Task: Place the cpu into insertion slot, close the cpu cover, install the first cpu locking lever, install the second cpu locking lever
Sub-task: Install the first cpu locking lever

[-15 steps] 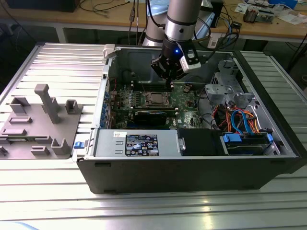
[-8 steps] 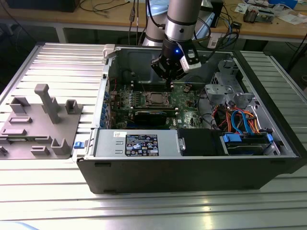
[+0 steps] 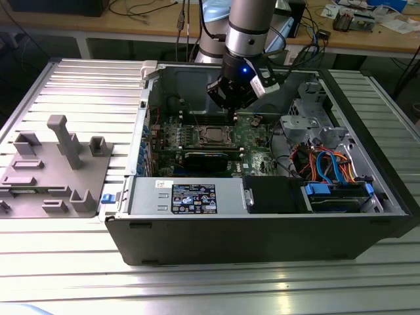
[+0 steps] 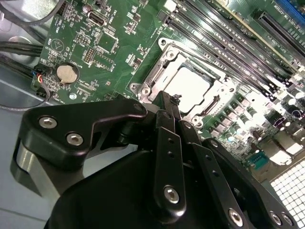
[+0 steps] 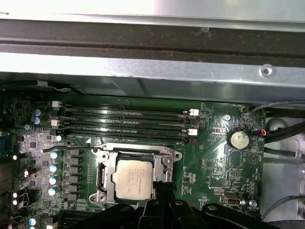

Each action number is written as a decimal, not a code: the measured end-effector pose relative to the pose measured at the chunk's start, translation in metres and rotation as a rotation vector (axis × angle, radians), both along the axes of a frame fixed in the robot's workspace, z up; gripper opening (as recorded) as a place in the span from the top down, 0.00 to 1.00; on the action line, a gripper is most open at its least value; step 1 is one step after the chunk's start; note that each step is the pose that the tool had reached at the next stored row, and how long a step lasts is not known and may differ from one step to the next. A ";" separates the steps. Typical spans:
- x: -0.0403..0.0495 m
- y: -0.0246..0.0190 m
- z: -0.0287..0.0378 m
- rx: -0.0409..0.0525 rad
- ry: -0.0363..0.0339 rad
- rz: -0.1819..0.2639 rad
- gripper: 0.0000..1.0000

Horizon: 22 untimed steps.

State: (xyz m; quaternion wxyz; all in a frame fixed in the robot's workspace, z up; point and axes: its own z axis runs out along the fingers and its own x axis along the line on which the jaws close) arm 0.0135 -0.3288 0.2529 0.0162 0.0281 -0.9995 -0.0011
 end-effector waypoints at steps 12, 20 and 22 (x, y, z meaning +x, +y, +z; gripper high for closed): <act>-0.0001 0.0000 0.0000 -0.0090 -0.0002 -0.036 0.89; -0.0012 0.0000 0.0001 -0.0089 -0.0011 -0.038 0.89; -0.0030 0.0000 0.0001 -0.0088 -0.0022 -0.038 0.89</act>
